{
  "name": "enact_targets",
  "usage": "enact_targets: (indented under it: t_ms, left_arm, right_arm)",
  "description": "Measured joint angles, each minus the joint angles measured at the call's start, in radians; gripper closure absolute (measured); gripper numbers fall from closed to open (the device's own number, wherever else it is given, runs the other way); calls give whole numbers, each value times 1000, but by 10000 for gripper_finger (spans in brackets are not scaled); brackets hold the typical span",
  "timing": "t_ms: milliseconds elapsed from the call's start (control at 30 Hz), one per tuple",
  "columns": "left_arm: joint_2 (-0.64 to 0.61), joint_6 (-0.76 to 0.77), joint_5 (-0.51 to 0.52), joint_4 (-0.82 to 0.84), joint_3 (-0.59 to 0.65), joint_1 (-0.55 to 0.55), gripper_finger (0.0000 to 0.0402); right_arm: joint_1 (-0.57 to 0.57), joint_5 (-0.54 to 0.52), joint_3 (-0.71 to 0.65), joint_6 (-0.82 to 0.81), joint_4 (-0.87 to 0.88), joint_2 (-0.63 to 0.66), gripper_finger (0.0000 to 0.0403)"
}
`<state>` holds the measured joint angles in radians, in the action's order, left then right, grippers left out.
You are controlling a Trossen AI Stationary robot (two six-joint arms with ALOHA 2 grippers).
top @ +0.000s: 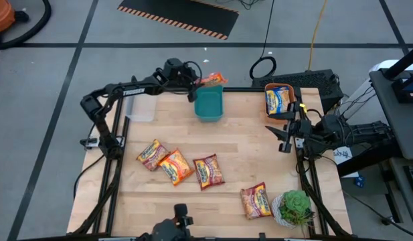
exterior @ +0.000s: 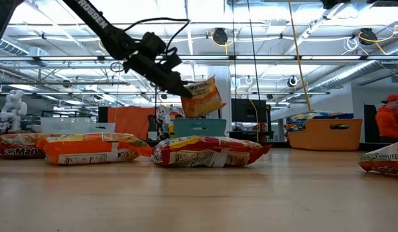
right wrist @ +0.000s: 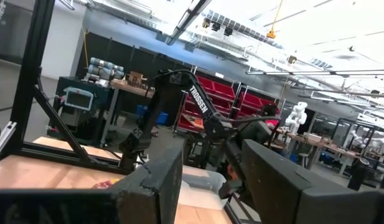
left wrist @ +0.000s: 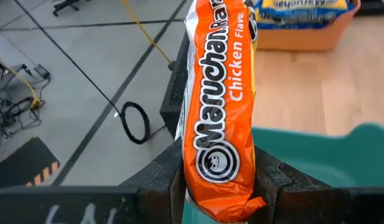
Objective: Sort Maruchan noodles
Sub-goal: Put the top orange noodle pack into the blue bin, then put the orange noodle pack into the blue bin
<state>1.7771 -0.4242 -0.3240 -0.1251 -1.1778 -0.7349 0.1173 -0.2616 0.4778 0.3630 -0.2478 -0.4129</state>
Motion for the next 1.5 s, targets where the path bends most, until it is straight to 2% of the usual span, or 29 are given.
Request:
enact_targets:
  t_ms: [267,700,1000,1500]
  left_arm:
    - [37,-98,-133,6,0,-24,282]
    - [51,-116,-147,96,2,-86,282]
    - [49,-86,-147,56,2,-83,281]
    - [49,-24,-93,73,2,-83,203]
  right_arm:
    - [0,-2,0,-29,0,0,243]
    - [0,-2,0,-34,0,0,243]
    - [0,-3,0,-48,0,0,243]
    - [0,-3,0,-56,1,0,243]
